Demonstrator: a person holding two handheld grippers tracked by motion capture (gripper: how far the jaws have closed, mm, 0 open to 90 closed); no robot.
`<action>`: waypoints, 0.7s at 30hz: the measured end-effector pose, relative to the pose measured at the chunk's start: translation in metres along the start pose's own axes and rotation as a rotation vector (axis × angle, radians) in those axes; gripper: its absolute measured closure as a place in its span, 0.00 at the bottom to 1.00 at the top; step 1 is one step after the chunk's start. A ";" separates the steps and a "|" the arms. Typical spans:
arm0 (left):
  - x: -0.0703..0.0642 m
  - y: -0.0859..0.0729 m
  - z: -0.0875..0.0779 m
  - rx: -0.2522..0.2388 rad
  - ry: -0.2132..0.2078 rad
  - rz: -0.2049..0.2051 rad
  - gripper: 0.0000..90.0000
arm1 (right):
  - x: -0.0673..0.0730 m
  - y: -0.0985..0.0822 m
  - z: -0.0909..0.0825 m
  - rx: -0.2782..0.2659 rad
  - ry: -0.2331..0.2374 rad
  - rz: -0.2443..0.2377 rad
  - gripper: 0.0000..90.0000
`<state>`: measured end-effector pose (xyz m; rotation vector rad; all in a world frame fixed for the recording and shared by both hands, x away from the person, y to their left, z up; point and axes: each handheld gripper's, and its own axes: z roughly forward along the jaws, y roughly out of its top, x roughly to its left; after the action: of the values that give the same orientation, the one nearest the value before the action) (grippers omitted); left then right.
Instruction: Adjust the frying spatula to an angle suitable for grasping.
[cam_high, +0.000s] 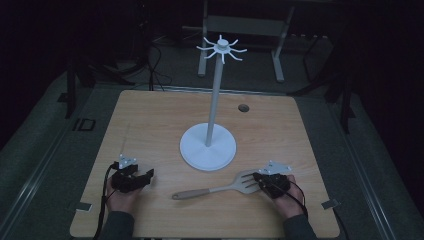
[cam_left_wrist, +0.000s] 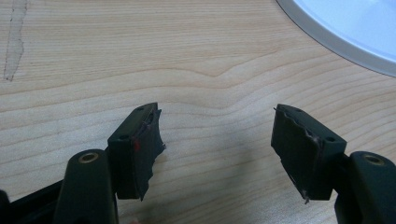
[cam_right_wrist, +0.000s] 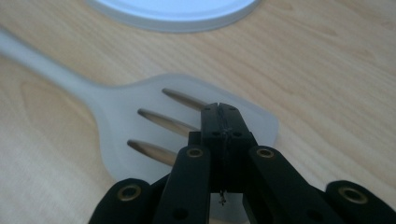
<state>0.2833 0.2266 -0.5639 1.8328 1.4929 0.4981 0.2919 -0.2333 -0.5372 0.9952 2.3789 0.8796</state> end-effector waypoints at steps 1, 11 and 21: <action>0.000 0.000 0.000 0.000 0.000 0.000 0.37 | 0.001 -0.001 -0.001 0.005 0.000 -0.003 1.00; 0.000 0.000 0.000 0.003 0.000 0.002 0.37 | 0.017 -0.016 -0.017 0.056 0.048 -0.035 1.00; 0.000 0.000 0.000 0.001 0.000 0.000 0.37 | 0.042 -0.029 -0.027 0.084 0.121 -0.064 1.00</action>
<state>0.2831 0.2263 -0.5638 1.8338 1.4933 0.4978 0.2348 -0.2286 -0.5429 0.9155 2.5529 0.8445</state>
